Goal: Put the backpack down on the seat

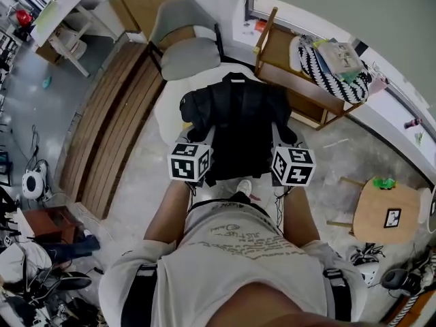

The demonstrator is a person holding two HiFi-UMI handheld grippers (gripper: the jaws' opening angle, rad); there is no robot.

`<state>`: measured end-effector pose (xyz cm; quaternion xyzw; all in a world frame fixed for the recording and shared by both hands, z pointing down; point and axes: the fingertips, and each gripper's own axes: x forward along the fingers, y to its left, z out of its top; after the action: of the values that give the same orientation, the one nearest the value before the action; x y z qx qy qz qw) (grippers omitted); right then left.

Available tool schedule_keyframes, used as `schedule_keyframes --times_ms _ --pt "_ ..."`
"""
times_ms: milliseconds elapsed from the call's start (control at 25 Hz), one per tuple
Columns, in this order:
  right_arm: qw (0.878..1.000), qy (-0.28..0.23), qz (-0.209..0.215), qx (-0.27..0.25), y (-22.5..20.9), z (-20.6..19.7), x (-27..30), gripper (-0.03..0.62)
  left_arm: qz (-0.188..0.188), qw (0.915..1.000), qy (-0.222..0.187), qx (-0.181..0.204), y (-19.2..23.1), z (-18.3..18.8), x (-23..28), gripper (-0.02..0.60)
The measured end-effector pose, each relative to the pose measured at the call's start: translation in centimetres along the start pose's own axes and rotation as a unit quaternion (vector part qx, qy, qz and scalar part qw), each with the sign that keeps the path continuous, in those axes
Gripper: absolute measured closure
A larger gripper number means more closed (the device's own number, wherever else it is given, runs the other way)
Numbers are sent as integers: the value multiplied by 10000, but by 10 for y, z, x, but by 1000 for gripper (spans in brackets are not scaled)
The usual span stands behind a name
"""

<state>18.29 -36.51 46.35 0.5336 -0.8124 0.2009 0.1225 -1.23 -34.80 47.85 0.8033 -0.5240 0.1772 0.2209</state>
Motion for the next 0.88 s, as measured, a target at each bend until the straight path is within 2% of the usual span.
schedule_keyframes --times_ms 360,600,880 --pt "9976 612 309 98 -16 -34 45 543 52 9970 579 -502 18 -37 36 499" --pt "9926 1059 442 396 -28 -78 78 543 -124 9945 946 -440 34 -68 72 499" --pt "9819 1768 317 599 -39 -140 115 543 -418 9891 1346 -416 58 -118 118 499"
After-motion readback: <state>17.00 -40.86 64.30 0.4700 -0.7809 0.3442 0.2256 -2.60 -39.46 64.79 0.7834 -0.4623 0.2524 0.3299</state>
